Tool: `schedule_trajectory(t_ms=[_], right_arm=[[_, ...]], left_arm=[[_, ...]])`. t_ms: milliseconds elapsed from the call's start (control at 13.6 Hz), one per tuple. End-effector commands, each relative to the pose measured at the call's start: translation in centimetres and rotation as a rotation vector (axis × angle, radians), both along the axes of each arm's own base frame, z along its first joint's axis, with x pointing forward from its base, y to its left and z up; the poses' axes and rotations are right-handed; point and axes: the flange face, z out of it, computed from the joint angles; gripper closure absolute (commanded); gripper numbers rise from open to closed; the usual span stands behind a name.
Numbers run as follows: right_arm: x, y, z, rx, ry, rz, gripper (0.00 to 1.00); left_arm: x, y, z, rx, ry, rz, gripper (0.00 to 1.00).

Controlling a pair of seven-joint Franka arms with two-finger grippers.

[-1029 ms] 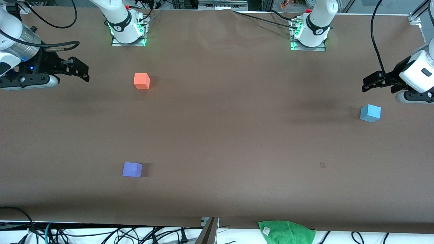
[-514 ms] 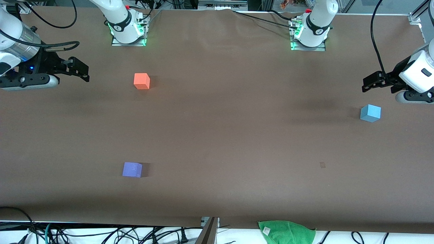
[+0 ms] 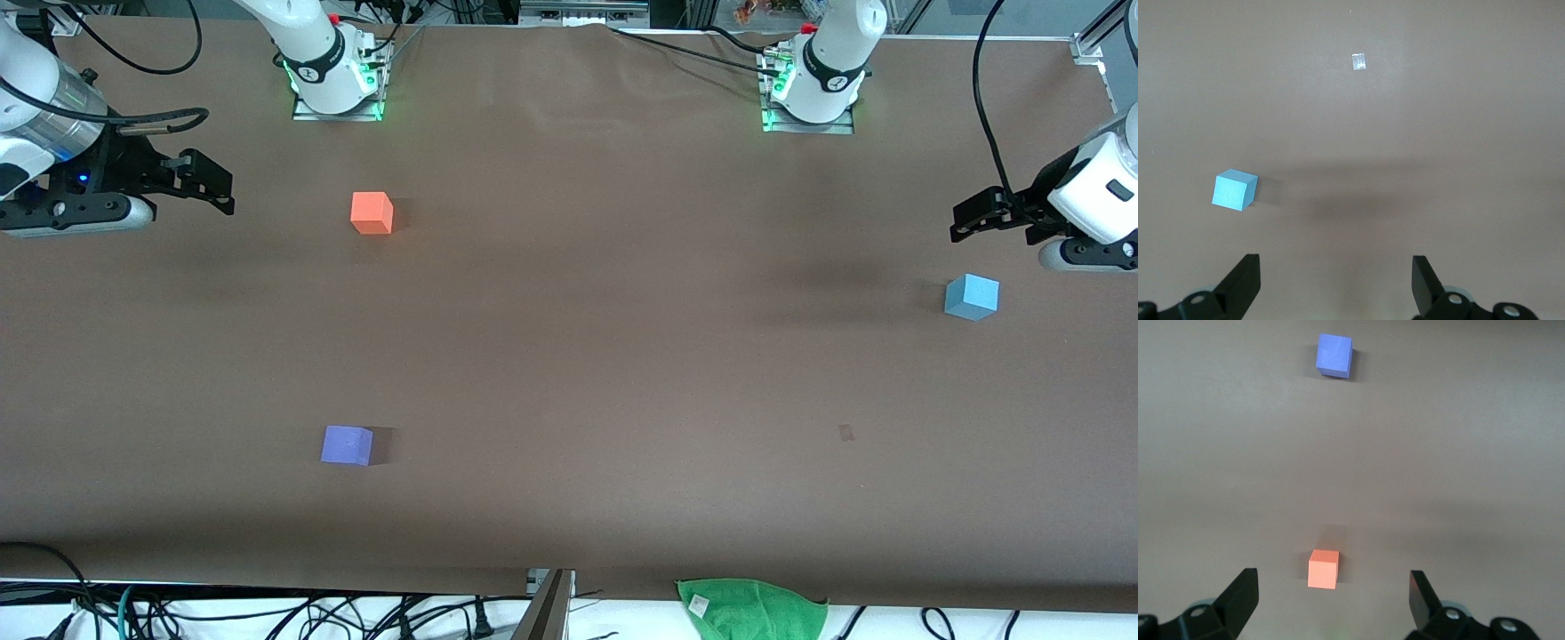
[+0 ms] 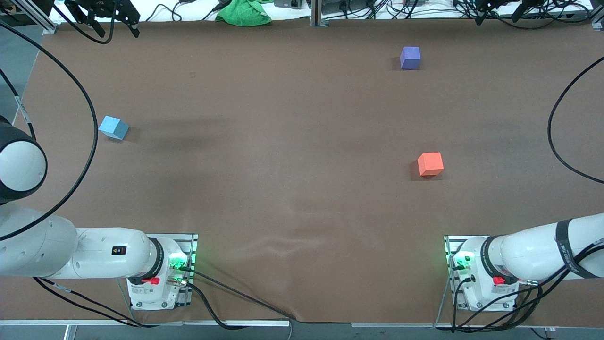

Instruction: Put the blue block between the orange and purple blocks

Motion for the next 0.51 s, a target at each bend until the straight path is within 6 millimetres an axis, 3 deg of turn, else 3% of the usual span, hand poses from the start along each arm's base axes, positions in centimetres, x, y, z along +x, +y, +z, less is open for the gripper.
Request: schedule_trajectory(t_ms=[0,441], right_arm=[[0.0,0.0,0.5,0.011,-0.004,-0.003,0.00],[0.0,0.0,0.5,0.011,-0.004,-0.003,0.00]], left_arm=[[0.2,0.1,0.6,-0.019,0.004,0.011,0.00],[0.3,1.7,0.2,-0.031,0.015,-0.012,0.00]])
